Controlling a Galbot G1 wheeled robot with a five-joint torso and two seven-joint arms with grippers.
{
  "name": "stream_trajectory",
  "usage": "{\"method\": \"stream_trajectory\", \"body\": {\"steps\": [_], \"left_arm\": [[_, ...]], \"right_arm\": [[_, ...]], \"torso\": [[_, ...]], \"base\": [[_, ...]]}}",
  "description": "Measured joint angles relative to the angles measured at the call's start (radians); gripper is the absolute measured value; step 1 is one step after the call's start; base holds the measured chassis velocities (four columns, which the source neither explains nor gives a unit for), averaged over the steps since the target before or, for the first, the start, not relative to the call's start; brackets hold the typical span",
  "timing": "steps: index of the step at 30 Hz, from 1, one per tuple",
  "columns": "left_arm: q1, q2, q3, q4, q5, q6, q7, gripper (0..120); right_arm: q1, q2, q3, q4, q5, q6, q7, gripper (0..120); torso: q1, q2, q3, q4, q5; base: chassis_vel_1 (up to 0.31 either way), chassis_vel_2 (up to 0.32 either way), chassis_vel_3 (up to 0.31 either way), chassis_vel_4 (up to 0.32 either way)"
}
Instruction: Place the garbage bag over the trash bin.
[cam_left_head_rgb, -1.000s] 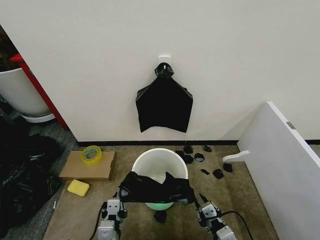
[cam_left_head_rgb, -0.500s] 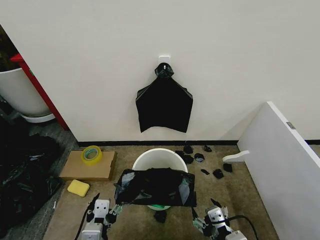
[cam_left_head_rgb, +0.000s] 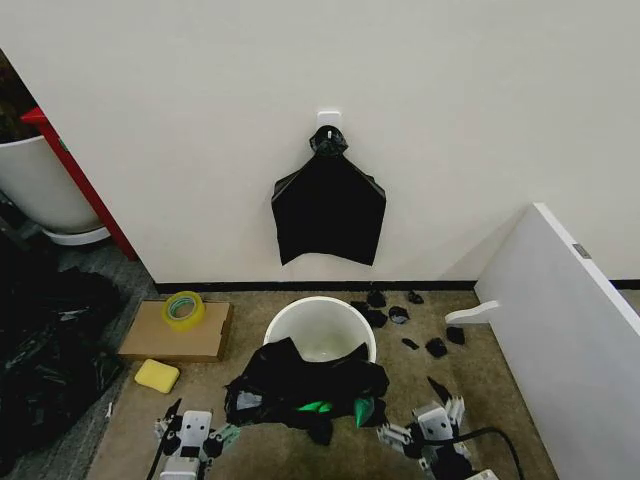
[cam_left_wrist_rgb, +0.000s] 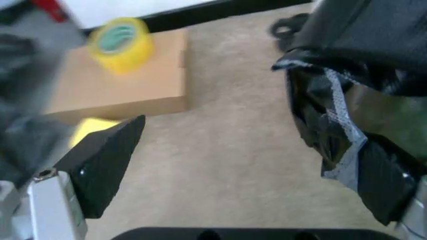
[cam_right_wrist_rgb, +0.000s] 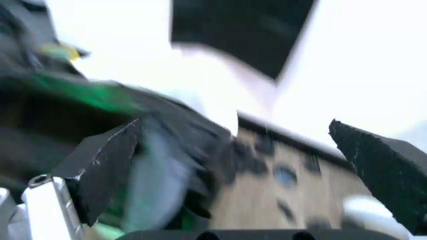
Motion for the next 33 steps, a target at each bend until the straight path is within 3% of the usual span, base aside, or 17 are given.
{"method": "stream_trajectory", "body": {"steps": [1,6,9,15,16,22,23,28,29,30,33], "left_arm": [[0.000,0.000,0.000,0.000,0.000,0.000,0.000,100],[-0.017,0.018,-0.007,0.078,0.035,-0.132,0.196,100],[-0.011,0.030,-0.012,0.090,0.055,-0.179,0.265,100],[0.019,0.062,-0.091,0.162,0.148,-0.371,0.531,100],[0.019,0.062,-0.091,0.162,0.148,-0.371,0.531,100],[0.004,0.060,-0.222,0.301,0.228,-0.654,0.802,100],[0.004,0.060,-0.222,0.301,0.228,-0.654,0.802,100],[-0.051,0.021,-0.373,0.434,0.039,-0.843,1.335,100],[-0.062,0.014,-0.399,0.458,0.009,-0.865,1.408,100],[-0.062,0.014,-0.399,0.458,0.009,-0.865,1.408,100],[-0.086,0.001,-0.455,0.505,-0.072,-0.908,1.539,100]], "right_arm": [[0.000,0.000,0.000,0.000,0.000,0.000,0.000,100],[0.038,0.031,0.002,-0.052,-0.038,0.099,-0.079,100],[0.048,0.044,-0.009,-0.071,-0.039,0.103,-0.085,100],[0.062,0.061,-0.032,-0.111,-0.039,0.098,-0.085,100],[0.062,0.061,-0.032,-0.111,-0.039,0.098,-0.085,100],[0.066,0.073,-0.037,-0.136,-0.040,0.096,-0.084,100],[0.066,0.073,-0.037,-0.136,-0.040,0.096,-0.084,100],[0.049,0.061,-0.034,-0.127,-0.059,0.108,-0.081,100],[0.043,0.055,-0.030,-0.122,-0.068,0.121,-0.084,100],[0.043,0.055,-0.030,-0.122,-0.068,0.121,-0.084,100],[0.028,0.040,-0.010,-0.116,-0.102,0.178,-0.117,100]], "torso": [[0.000,0.000,0.000,0.0000,0.0000],[0.000,0.000,0.000,0.0000,-0.0001],[0.000,0.000,0.000,0.0000,-0.0001],[0.000,0.000,0.000,0.0000,-0.0001],[0.000,0.000,0.000,0.0000,-0.0001],[0.000,0.000,0.000,-0.0001,-0.0003],[0.000,0.000,0.000,-0.0001,-0.0003],[0.000,0.000,0.000,-0.0002,-0.0001],[0.000,0.000,0.000,-0.0002,0.0000],[0.000,0.000,0.000,-0.0002,0.0000],[0.000,0.000,0.000,0.0000,-0.0002]], "base": [[0.000,0.000,0.000,0.000],[0.000,0.000,0.000,0.000],[0.000,0.000,0.000,0.000],[0.000,0.000,0.000,0.000],[0.000,0.000,0.000,0.000],[0.000,0.000,0.000,0.000],[0.000,0.000,0.000,0.000],[0.000,0.000,0.000,0.000],[0.000,0.000,0.000,0.000],[0.000,0.000,0.000,0.000],[0.000,0.000,0.000,0.000]]}}
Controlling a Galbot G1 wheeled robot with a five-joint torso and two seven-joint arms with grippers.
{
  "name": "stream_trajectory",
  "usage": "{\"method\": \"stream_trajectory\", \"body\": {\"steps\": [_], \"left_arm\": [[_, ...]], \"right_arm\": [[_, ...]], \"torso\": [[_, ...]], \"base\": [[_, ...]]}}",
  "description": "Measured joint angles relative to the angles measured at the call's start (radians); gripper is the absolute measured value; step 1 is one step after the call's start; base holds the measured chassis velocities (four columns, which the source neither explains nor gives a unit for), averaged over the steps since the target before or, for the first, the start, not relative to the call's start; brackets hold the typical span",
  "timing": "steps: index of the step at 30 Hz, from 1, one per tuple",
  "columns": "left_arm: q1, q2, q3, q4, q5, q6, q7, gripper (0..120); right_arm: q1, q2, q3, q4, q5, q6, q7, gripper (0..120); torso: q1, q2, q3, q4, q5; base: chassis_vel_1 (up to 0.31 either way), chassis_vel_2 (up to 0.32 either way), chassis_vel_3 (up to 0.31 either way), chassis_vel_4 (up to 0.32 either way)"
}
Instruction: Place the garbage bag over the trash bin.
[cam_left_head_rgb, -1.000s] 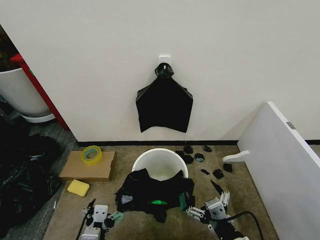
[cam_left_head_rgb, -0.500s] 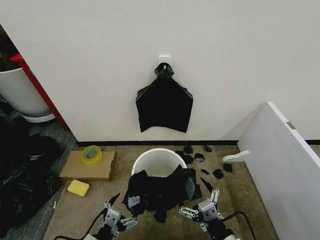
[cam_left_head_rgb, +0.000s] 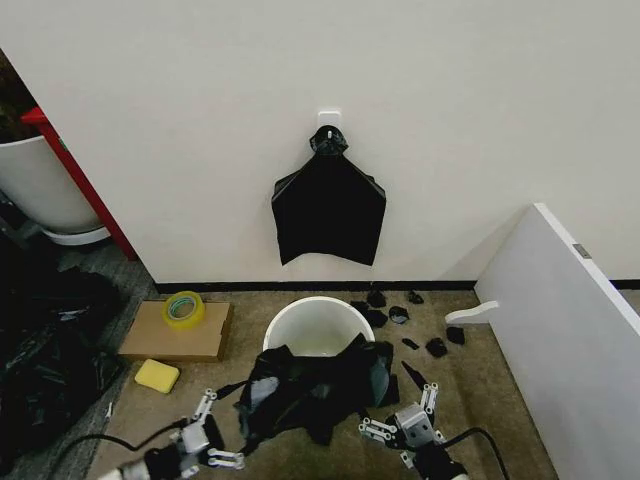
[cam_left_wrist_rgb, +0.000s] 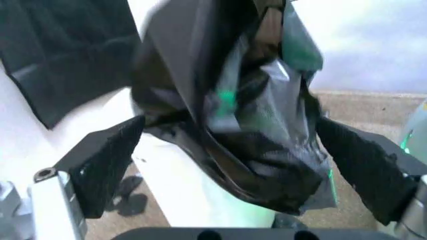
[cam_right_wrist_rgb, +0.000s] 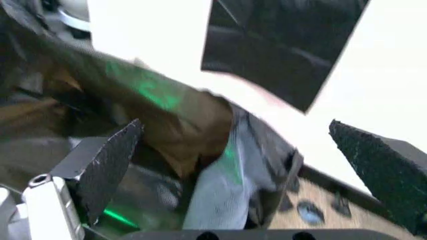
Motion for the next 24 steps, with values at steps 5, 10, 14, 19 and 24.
{"method": "stream_trajectory", "body": {"steps": [5,10,14,19,24], "left_arm": [[-0.039,-0.016,-0.049,0.058,-0.047,-0.019,0.155,100],[-0.077,-0.033,-0.025,0.096,-0.096,-0.019,0.226,100],[-0.117,-0.038,-0.069,0.112,-0.228,0.025,0.410,100],[-0.173,-0.057,-0.142,0.101,-0.361,0.098,0.522,100],[-0.182,-0.101,-0.135,0.003,-0.365,0.040,0.154,100]], "right_arm": [[-0.005,-0.008,0.011,-0.007,-0.010,0.032,-0.034,100],[0.006,0.002,0.005,-0.040,-0.009,0.037,-0.044,100],[-0.015,-0.009,0.027,-0.031,-0.010,0.128,-0.101,100],[-0.017,-0.026,0.118,-0.029,0.039,0.388,-0.358,100],[0.062,-0.062,0.158,0.058,0.220,0.297,-0.360,100]], "torso": [[0.000,0.000,0.000,-0.0001,0.0002],[0.000,0.000,0.000,0.0002,0.0001],[0.000,0.000,0.000,0.0000,0.0002],[0.000,0.000,0.000,-0.0001,0.0005],[0.000,0.000,0.000,-0.0003,0.0004]], "base": [[0.000,0.000,0.000,0.000],[0.000,0.000,0.000,0.000],[0.000,0.000,0.000,0.000],[0.000,0.000,0.000,0.000],[0.000,0.000,0.000,0.000]]}}
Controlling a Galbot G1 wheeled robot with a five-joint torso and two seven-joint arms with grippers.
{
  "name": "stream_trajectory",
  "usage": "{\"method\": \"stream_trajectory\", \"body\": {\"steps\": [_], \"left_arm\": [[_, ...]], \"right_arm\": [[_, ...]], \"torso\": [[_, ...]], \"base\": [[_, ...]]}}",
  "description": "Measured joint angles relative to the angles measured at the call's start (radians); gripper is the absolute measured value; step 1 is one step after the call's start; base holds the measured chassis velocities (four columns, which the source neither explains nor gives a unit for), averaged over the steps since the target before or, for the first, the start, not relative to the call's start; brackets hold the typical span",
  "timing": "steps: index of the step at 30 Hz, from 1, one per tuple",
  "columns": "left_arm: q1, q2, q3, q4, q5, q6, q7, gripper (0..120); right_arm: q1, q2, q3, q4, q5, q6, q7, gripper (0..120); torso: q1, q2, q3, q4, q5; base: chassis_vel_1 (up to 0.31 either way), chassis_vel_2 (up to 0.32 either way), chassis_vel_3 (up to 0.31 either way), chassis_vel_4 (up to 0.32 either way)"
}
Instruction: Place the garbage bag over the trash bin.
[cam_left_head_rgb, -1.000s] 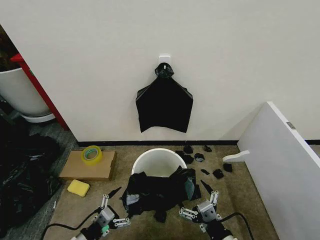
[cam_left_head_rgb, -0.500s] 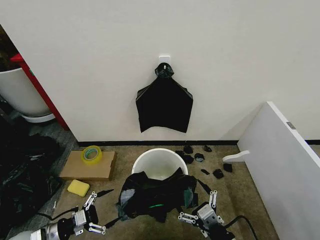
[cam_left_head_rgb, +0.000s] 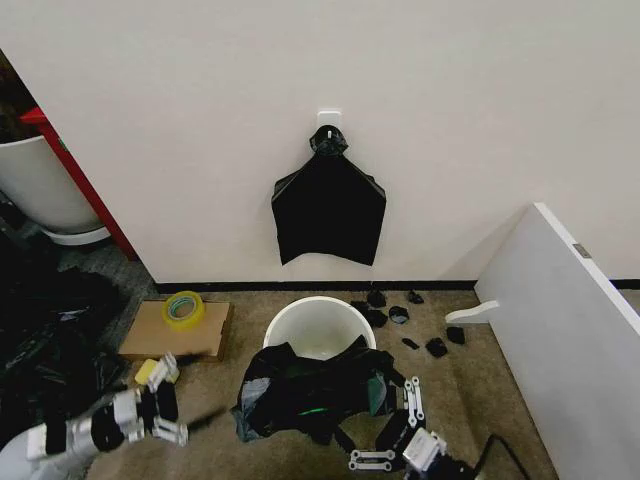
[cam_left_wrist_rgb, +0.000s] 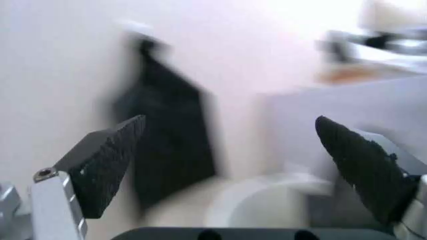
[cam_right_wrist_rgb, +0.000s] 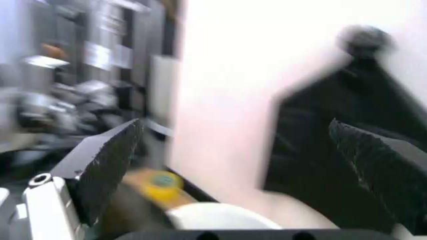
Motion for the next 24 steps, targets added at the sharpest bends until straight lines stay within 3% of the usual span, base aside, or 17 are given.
{"method": "stream_trajectory", "body": {"steps": [1,2,3,4,5,7,9,10,12,15,17,20,24], "left_arm": [[0.008,-0.007,0.021,-0.020,0.030,-0.022,-0.085,100],[0.028,-0.021,0.084,-0.066,0.133,-0.049,-0.264,100],[0.028,-0.021,0.084,-0.066,0.133,-0.049,-0.264,100],[0.042,-0.036,0.128,-0.099,0.233,-0.055,-0.395,100],[0.050,-0.051,0.153,-0.124,0.305,-0.048,-0.502,100],[0.064,-0.091,0.174,-0.176,0.416,0.007,-0.733,100],[0.085,-0.139,0.183,-0.240,0.469,0.098,-0.985,100],[0.085,-0.139,0.183,-0.240,0.469,0.098,-0.985,100],[0.097,-0.176,0.187,-0.304,0.458,0.195,-1.163,100],[0.097,-0.244,0.175,-0.390,0.407,0.316,-1.299,100],[0.095,-0.280,0.165,-0.426,0.376,0.371,-1.351,100],[0.096,-0.316,0.161,-0.450,0.332,0.415,-1.390,100],[0.107,-0.343,0.163,-0.439,0.309,0.417,-1.388,100]], "right_arm": [[0.029,-0.008,0.003,0.011,0.033,-0.062,0.040,100],[0.104,-0.025,0.009,0.021,0.111,-0.189,0.104,100],[0.104,-0.025,0.009,0.021,0.111,-0.189,0.104,100],[0.169,-0.038,0.009,0.020,0.181,-0.291,0.135,100],[0.220,-0.047,0.007,0.011,0.237,-0.364,0.148,100],[0.351,-0.058,-0.013,-0.036,0.375,-0.518,0.155,100],[0.528,-0.058,-0.040,-0.128,0.496,-0.690,0.069,100],[0.528,-0.058,-0.040,-0.128,0.496,-0.690,0.069,100],[0.673,-0.043,-0.072,-0.225,0.534,-0.799,-0.107,100],[0.834,0.006,-0.153,-0.346,0.480,-0.878,-0.298,100],[0.917,0.049,-0.216,-0.411,0.442,-0.897,-0.327,100],[0.987,0.106,-0.281,-0.486,0.385,-0.931,-0.334,100],[1.034,0.191,-0.344,-0.601,0.274,-0.993,-0.343,100]], "torso": [[0.000,0.000,0.000,-0.0001,0.0000],[0.000,0.000,0.000,0.0002,0.0003],[0.000,0.000,0.000,0.0002,0.0003],[0.000,0.000,0.000,0.0003,-0.0002],[0.000,0.000,0.000,0.0004,-0.0011],[0.000,0.000,0.000,-0.0002,0.0009],[0.000,0.000,0.000,0.0004,-0.0004],[0.000,0.000,0.000,0.0004,-0.0004],[0.000,0.000,0.000,0.0006,0.0004],[0.000,0.000,0.000,0.0003,-0.0001],[0.000,0.000,0.000,0.0004,0.0005],[0.000,0.000,0.000,0.0007,-0.0001],[0.000,0.000,0.000,0.0002,-0.0003]], "base": [[0.000,0.000,0.000,0.000],[0.000,0.000,0.000,0.000],[0.000,0.000,0.000,0.000],[0.000,0.000,0.000,0.000],[0.000,0.000,0.000,0.000],[0.000,0.000,0.000,0.000],[0.000,0.000,0.000,0.000],[0.000,0.000,0.000,0.000],[0.000,0.000,0.000,0.000],[0.000,0.000,0.000,0.000],[0.000,0.000,0.000,0.000],[0.000,0.000,0.000,0.000],[0.000,0.000,0.000,0.000]]}}
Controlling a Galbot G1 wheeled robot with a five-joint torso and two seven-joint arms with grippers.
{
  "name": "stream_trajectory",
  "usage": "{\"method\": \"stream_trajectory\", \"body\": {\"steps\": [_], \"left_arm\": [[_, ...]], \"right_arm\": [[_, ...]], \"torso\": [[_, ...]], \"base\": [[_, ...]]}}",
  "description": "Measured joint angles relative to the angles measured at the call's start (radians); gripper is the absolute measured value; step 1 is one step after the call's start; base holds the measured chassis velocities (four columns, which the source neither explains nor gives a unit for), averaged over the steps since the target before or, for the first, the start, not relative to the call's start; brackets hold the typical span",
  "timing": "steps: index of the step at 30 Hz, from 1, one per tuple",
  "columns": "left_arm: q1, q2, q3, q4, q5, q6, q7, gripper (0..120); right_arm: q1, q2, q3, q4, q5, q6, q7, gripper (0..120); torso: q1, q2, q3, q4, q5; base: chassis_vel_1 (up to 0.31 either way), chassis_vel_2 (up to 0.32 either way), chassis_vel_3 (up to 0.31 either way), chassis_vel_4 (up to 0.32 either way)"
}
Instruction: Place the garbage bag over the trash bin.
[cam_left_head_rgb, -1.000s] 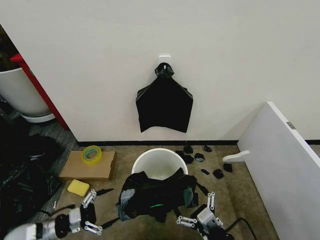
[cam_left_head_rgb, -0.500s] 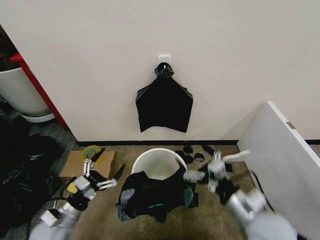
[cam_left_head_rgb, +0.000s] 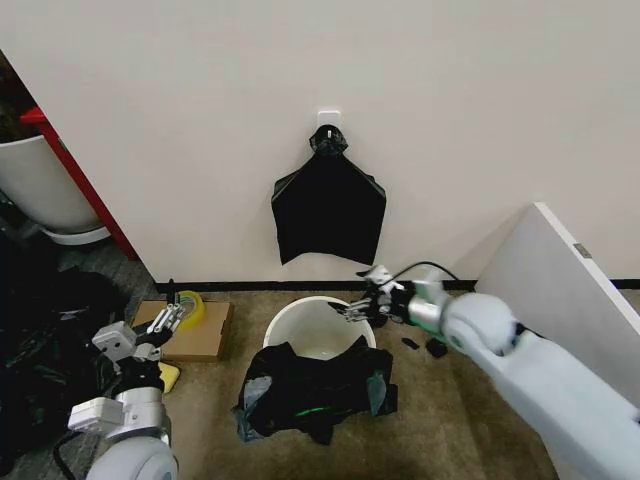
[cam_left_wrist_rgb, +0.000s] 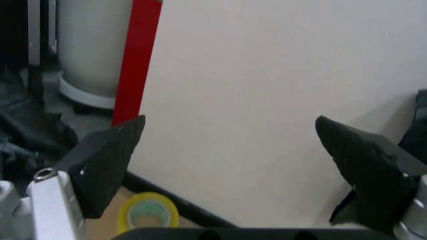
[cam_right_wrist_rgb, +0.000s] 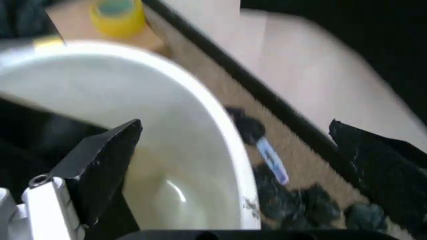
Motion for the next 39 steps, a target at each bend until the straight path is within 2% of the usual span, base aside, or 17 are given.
{"method": "stream_trajectory", "body": {"steps": [2,5,6,15,17,21,23,24,25,28,32,33,36,37,39], "left_arm": [[0.003,-0.001,0.000,-0.001,-0.001,0.000,0.000,100],[0.013,0.001,-0.003,-0.014,-0.004,0.005,-0.005,100],[0.014,0.002,-0.003,-0.016,-0.004,0.006,-0.006,100],[-0.001,0.009,0.001,0.029,0.025,0.003,-0.033,100],[-0.003,0.010,0.002,0.032,0.026,0.003,-0.036,100],[-0.012,0.018,0.002,0.041,0.026,0.003,-0.044,100],[-0.014,0.020,0.001,0.044,0.027,0.003,-0.048,100],[-0.017,0.021,0.001,0.048,0.027,0.002,-0.052,100],[-0.017,0.021,0.001,0.048,0.027,0.002,-0.052,100],[-0.021,0.023,0.001,0.053,0.027,0.002,-0.060,100],[-0.028,0.029,0.002,0.054,0.026,0.002,-0.067,100],[-0.028,0.029,0.002,0.054,0.026,0.002,-0.067,100],[-0.032,0.032,0.003,0.055,0.025,0.002,-0.071,100],[-0.035,0.033,0.004,0.057,0.025,0.002,-0.073,100],[-0.038,0.034,0.006,0.060,0.025,0.002,-0.075,100]], "right_arm": [[0.002,0.012,-0.004,-0.018,-0.021,-0.005,-0.006,100],[0.002,0.036,-0.013,-0.053,-0.076,-0.017,-0.028,88],[0.001,0.038,-0.014,-0.058,-0.084,-0.017,-0.032,88],[-0.017,0.045,-0.017,-0.070,-0.107,-0.021,-0.029,52],[-0.019,0.045,-0.017,-0.069,-0.105,-0.024,-0.023,49],[-0.040,0.040,-0.013,-0.047,-0.070,-0.055,0.036,30],[-0.047,0.040,-0.012,-0.038,-0.048,-0.068,0.062,26],[-0.057,0.038,-0.011,-0.020,-0.005,-0.098,0.114,19],[-0.057,0.038,-0.011,-0.020,-0.005,-0.098,0.114,19],[-0.091,0.023,-0.017,0.036,0.118,-0.136,0.290,8],[-0.170,-0.010,-0.032,0.157,0.343,-0.141,0.639,1],[-0.170,-0.010,-0.032,0.157,0.343,-0.141,0.639,1],[-0.239,-0.013,-0.034,0.252,0.544,-0.100,0.948,1],[-0.273,-0.009,-0.031,0.293,0.624,-0.062,1.083,0],[-0.327,-0.001,-0.022,0.349,0.706,0.021,1.246,0]], "torso": [[0.000,0.000,0.000,0.0000,0.0001],[0.000,0.000,0.000,0.0000,0.0001],[0.000,0.000,0.000,0.0000,0.0001],[0.000,0.000,0.000,-0.0001,-0.0001],[0.000,0.000,0.000,-0.0001,-0.0001],[0.000,0.000,0.000,-0.0001,-0.0001],[0.000,0.000,0.000,-0.0001,0.0000],[0.000,0.000,0.000,0.0000,-0.0001],[0.000,0.000,0.000,0.0000,-0.0001],[0.000,0.000,0.000,0.0000,-0.0002],[0.000,0.000,0.000,0.0003,0.0004],[0.000,0.000,0.000,0.0003,0.0004],[0.000,0.000,0.000,0.0001,0.0001],[0.000,0.000,0.000,0.0001,0.0003],[0.000,0.000,0.000,0.0000,-0.0001]], "base": [[0.000,0.000,0.000,0.000],[0.000,0.000,0.000,0.000],[0.000,0.000,0.000,0.000],[0.000,0.000,0.000,0.000],[0.000,0.000,0.000,0.000],[0.000,0.000,0.000,0.000],[0.000,0.000,0.000,0.000],[0.000,0.000,0.000,0.000],[0.000,0.000,0.000,0.000],[0.000,0.000,0.000,0.000],[0.000,0.000,0.000,0.000],[0.000,0.000,0.000,0.000],[0.000,0.000,0.000,0.000],[0.000,0.000,0.000,0.000],[0.000,0.000,0.000,0.000]]}}
